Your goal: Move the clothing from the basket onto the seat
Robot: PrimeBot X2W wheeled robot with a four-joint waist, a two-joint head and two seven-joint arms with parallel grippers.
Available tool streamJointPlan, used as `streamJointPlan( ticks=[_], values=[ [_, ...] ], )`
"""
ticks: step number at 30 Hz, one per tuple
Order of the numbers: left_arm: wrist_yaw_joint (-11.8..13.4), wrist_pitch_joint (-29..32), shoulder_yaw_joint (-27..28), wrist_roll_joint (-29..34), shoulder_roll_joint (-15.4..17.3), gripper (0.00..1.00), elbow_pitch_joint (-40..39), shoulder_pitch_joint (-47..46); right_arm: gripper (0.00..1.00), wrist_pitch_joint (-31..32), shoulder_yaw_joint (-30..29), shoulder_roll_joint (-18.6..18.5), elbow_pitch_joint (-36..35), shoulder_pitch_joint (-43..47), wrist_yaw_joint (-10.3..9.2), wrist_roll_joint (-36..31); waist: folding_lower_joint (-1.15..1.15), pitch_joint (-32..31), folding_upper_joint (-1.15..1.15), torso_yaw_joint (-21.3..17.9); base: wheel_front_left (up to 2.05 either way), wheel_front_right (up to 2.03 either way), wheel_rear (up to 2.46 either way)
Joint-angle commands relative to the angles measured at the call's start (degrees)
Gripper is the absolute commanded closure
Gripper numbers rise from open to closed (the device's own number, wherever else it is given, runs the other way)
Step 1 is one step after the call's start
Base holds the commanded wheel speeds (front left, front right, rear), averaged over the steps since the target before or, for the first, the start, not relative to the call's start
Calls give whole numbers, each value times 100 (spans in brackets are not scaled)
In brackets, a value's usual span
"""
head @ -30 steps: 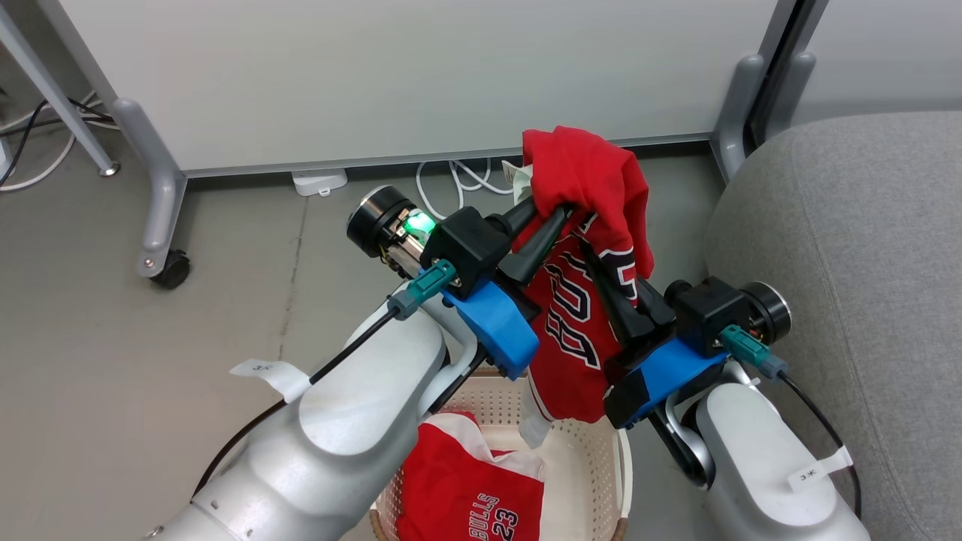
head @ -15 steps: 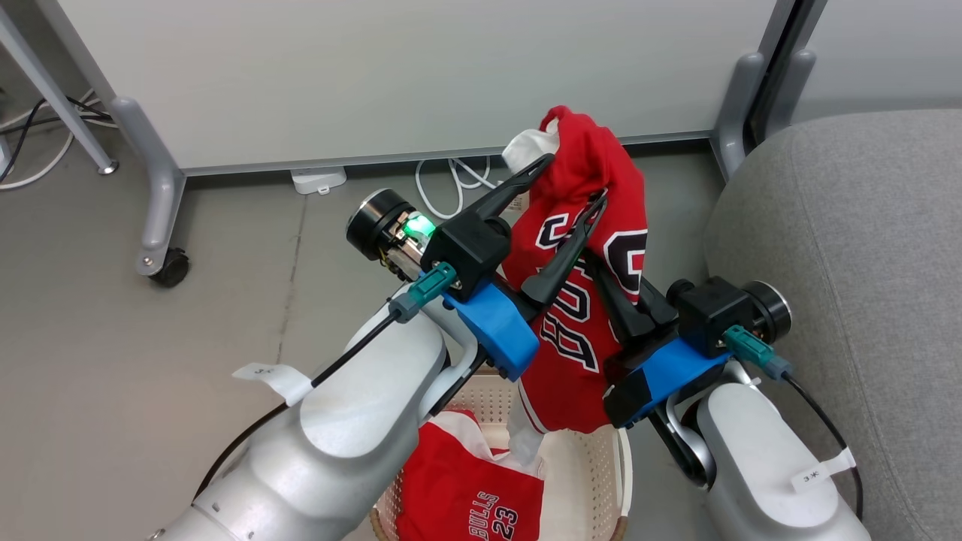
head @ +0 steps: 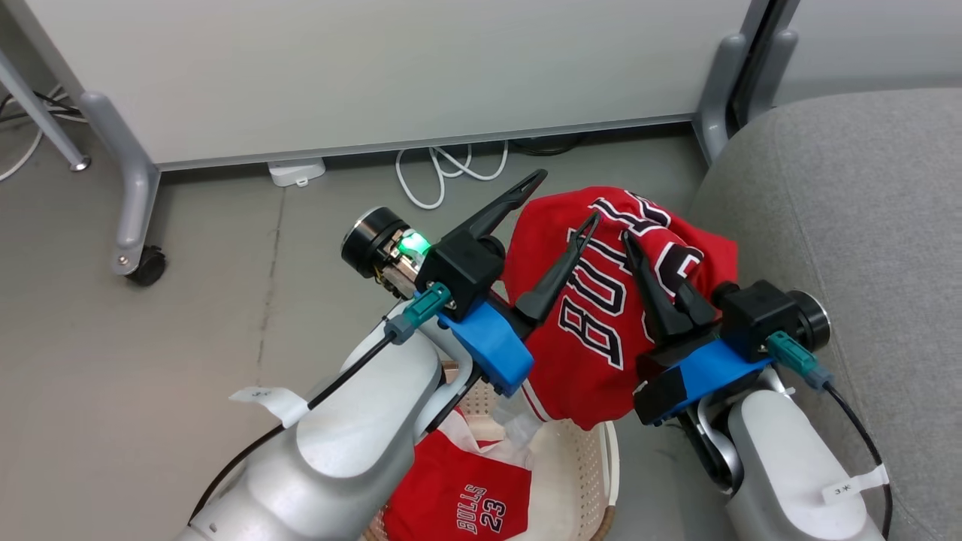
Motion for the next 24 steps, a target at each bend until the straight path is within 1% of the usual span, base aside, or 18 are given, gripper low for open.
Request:
streamJointPlan(
  ticks=[1,13,24],
  values=[
    [10,-17,12,36,37,0,-15,60,100,-6,-48,-23,-52,78,3,-39,0,12,0,-73,0,0,0],
    [-48,-16,-24,162,26,0,-193,316,100,-6,-583,-18,-538,396,3,-346,0,109,0,-711,0,0,0],
    [-89,-17,-142,268,-1,0,-315,403,100,-6,-915,-18,-970,602,3,-346,0,276,0,-1370,0,0,0]
  ],
)
